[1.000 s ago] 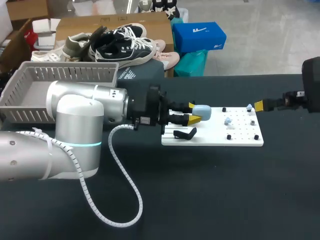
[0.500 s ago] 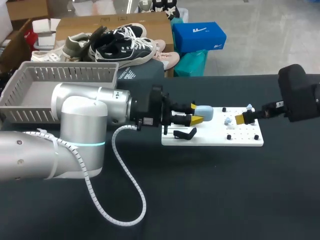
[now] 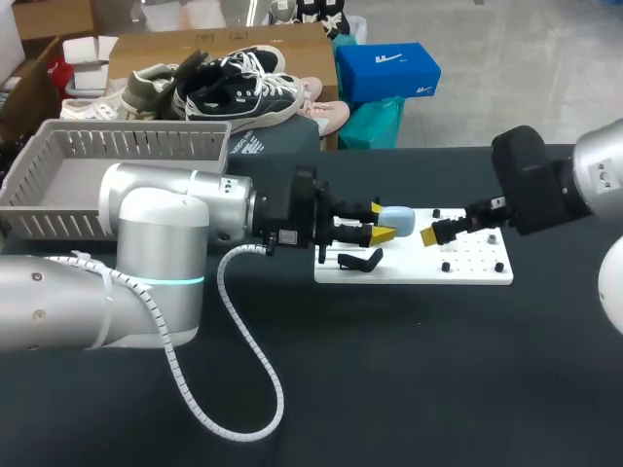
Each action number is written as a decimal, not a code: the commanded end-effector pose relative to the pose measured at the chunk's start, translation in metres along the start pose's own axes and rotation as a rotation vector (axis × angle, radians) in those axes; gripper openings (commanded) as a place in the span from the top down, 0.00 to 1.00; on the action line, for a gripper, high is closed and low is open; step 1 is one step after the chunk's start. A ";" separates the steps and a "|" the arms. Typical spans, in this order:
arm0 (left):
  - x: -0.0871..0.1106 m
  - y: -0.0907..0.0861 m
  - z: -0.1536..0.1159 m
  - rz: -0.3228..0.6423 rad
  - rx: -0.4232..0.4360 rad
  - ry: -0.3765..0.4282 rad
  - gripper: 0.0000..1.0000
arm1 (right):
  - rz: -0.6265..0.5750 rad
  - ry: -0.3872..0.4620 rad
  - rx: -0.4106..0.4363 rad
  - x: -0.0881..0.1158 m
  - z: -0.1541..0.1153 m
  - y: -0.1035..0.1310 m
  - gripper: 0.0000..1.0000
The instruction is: Pick up each earbud case from the left stands, insert the matching earbuds, close the lid, and place the case in the box.
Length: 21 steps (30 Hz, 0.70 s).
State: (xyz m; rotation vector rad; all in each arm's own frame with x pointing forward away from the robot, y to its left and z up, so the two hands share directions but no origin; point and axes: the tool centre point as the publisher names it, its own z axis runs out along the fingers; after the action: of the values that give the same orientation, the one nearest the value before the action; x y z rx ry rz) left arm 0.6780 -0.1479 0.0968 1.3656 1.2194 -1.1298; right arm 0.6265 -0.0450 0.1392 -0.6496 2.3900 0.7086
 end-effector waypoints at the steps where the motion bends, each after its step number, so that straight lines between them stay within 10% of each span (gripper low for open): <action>1: 0.000 -0.001 0.000 0.001 -0.005 -0.001 1.00 | 0.003 0.030 0.000 -0.010 0.018 -0.004 0.00; 21: 0.000 -0.001 0.000 0.001 -0.005 -0.001 1.00 | 0.019 0.090 0.007 -0.017 0.044 -0.012 0.00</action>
State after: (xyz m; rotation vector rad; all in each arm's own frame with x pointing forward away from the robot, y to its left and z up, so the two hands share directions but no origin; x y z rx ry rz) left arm 0.6780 -0.1481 0.0968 1.3655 1.2199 -1.1292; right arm 0.6578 -0.0256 0.1158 -0.6707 2.4761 0.6953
